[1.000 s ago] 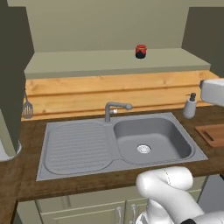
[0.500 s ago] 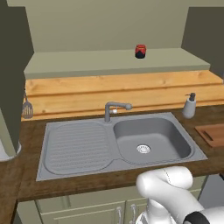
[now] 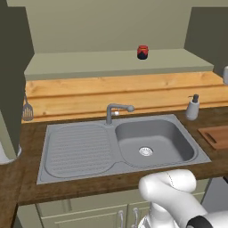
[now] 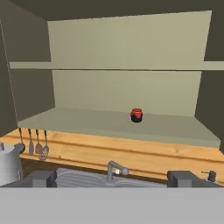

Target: From the different types of pastries on the counter, select a croissant and place it on the cutting board. Then retrieve a jar of jam from the cabinet and place it alongside the croissant on the cutting board.

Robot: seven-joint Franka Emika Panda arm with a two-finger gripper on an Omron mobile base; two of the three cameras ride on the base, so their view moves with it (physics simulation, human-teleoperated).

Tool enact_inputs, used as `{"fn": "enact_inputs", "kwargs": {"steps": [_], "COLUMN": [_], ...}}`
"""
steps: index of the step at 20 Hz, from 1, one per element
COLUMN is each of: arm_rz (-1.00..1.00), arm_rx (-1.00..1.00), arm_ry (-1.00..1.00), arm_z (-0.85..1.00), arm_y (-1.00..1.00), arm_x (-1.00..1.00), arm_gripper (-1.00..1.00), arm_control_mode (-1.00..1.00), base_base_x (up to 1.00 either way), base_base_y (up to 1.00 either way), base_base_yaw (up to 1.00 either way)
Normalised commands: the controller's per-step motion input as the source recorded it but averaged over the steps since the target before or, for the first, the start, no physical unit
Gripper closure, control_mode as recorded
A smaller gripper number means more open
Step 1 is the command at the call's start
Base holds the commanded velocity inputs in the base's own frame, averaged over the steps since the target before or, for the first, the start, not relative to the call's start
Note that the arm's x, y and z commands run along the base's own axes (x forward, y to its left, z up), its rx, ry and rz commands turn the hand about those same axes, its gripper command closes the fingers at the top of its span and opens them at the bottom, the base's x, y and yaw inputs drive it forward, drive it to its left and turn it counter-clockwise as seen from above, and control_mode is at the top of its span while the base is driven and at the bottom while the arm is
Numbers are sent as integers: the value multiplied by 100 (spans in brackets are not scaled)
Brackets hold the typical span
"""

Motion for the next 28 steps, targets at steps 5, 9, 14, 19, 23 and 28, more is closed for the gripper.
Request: {"fn": "enact_inputs", "kwargs": {"steps": [5,9,14,19,23,28], "arm_rz": [-2,-17,-20,-2,0,1], "arm_rx": [-9,-13,-5,0,6,20], "arm_ry": [-8,-3,0,0,5,16], "arm_z": [-14,-4,-9,-1,0,-5], "arm_y": [4,9,0,-1,-5,-1], "arm_x": [14,34,19,8,35,45], "arm_gripper": [-100,-100,-100,-100,-100,-100], "arm_control_mode": [-100,-100,-100,-100,-100,-100], "base_base_x": [0,0,0,0,0,0], "base_base_y": [0,0,0,0,0,0], "base_base_yaw": [0,0,0,0,0,0]}}
